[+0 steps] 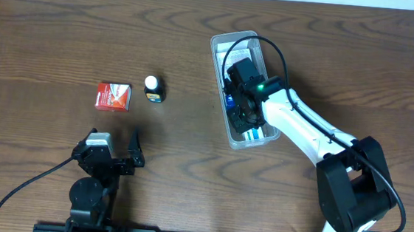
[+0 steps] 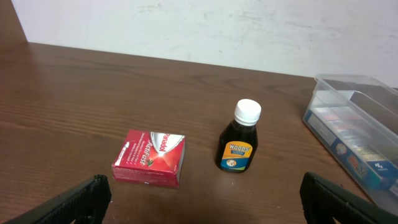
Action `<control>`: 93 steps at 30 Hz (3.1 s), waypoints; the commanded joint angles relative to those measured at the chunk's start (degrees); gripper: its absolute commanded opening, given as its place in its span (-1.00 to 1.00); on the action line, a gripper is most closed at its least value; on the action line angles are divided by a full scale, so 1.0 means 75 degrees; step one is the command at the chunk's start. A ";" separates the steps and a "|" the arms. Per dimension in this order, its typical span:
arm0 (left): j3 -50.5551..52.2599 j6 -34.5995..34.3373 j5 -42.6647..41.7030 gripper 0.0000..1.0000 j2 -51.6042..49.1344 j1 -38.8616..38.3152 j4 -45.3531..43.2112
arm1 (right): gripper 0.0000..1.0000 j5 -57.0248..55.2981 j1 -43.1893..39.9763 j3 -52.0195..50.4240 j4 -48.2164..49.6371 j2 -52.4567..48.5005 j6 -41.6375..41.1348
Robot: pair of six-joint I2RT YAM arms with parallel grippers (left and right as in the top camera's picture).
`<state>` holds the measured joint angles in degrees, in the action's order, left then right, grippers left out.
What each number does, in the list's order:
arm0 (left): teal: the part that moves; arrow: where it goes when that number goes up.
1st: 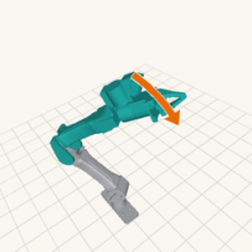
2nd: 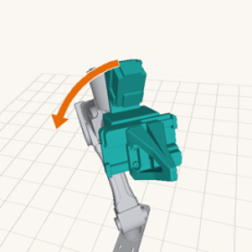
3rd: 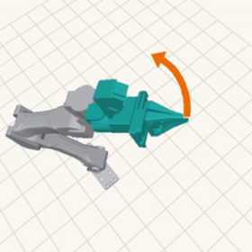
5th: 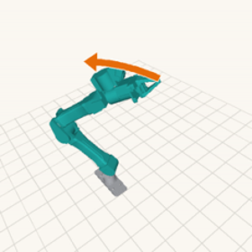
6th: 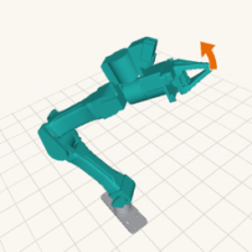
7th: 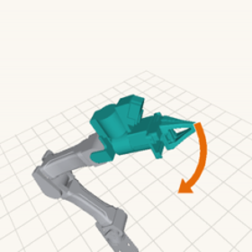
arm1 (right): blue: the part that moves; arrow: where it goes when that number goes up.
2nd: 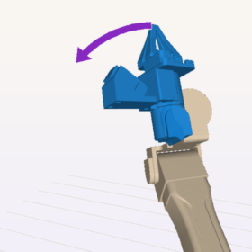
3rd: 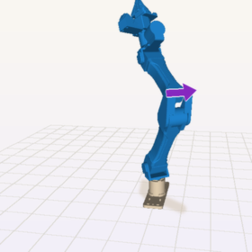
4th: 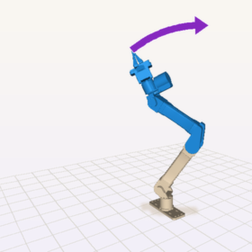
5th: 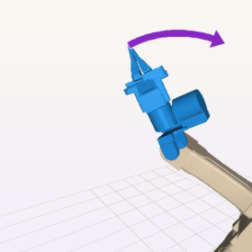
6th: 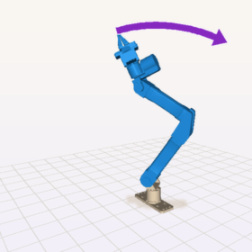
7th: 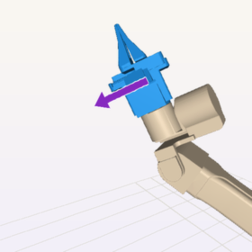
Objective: Pack container
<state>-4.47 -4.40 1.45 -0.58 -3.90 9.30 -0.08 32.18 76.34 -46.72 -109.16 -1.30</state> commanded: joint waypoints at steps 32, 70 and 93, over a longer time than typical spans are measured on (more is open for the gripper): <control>0.0216 0.0102 -0.0055 0.96 0.0047 -0.0026 0.0090 | -0.97 -0.0181 0.0035 -0.0201 -0.0041 0.0038 -0.1256; 0.0216 0.0102 -0.0055 0.96 0.0047 -0.0026 0.0090 | -0.85 0.1676 0.0335 -0.0458 0.1113 0.0096 -0.2917; 0.0216 0.0102 -0.0055 0.96 0.0047 -0.0026 0.0090 | -0.77 0.1326 -0.0067 -0.0026 0.1897 0.1472 -0.2908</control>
<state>-4.47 -4.40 1.43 -0.58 -3.92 9.30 11.97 33.95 75.31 -32.42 -101.43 -22.44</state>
